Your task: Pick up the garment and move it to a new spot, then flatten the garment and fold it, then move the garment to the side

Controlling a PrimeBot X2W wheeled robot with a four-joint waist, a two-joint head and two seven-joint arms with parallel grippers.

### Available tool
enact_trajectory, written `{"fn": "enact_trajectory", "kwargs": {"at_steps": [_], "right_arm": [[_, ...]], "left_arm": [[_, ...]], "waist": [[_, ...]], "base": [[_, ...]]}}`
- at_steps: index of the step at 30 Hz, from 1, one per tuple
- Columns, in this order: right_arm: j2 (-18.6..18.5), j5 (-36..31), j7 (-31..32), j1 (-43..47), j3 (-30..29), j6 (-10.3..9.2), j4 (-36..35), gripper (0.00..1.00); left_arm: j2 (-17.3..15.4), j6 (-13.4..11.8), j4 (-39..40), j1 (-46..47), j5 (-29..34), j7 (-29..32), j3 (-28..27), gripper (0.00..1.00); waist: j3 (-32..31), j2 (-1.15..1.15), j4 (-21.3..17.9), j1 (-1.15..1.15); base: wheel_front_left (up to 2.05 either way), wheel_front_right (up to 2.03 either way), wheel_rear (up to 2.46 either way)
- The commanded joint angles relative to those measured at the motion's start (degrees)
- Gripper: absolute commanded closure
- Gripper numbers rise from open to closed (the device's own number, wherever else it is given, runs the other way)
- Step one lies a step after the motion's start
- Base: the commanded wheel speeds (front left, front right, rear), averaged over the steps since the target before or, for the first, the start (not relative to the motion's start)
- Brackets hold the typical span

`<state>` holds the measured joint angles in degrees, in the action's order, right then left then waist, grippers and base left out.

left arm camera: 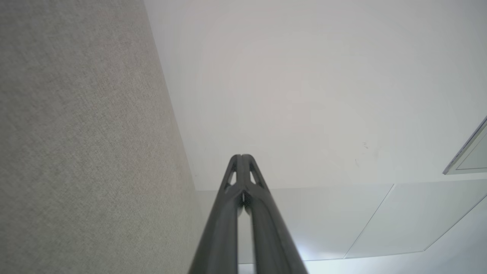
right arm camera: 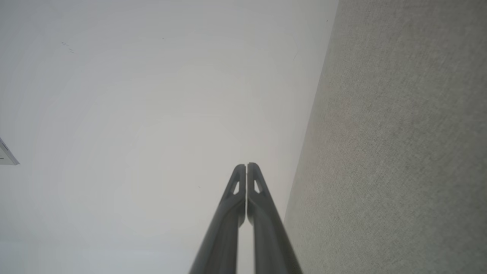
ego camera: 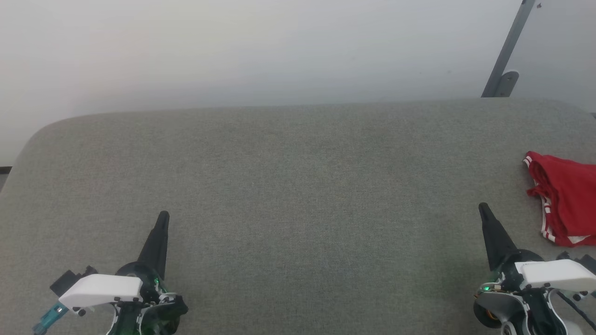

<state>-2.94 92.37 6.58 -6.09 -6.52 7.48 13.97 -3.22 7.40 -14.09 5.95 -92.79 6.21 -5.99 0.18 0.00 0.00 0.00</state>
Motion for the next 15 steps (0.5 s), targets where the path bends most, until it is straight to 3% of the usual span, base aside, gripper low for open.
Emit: {"fn": "enact_trajectory", "kwargs": {"at_steps": [1, 15], "right_arm": [[0.25, 0.06, 0.13, -0.30, -0.08, 0.02, 0.17, 1.00], [0.25, 0.04, 0.14, -0.30, -0.09, 0.02, 0.17, 1.00]], "left_arm": [[0.04, 0.16, 0.00, 0.56, 0.11, 0.18, -0.25, 1.00], [0.10, 0.16, 0.01, 0.57, 0.18, 0.28, -0.33, 1.00]], "waist": [[0.00, 0.00, 0.00, 0.00], [0.00, 0.00, 0.00, 0.00]], "base": [[0.00, 0.00, 0.00], [0.00, 0.00, 0.00]]}}
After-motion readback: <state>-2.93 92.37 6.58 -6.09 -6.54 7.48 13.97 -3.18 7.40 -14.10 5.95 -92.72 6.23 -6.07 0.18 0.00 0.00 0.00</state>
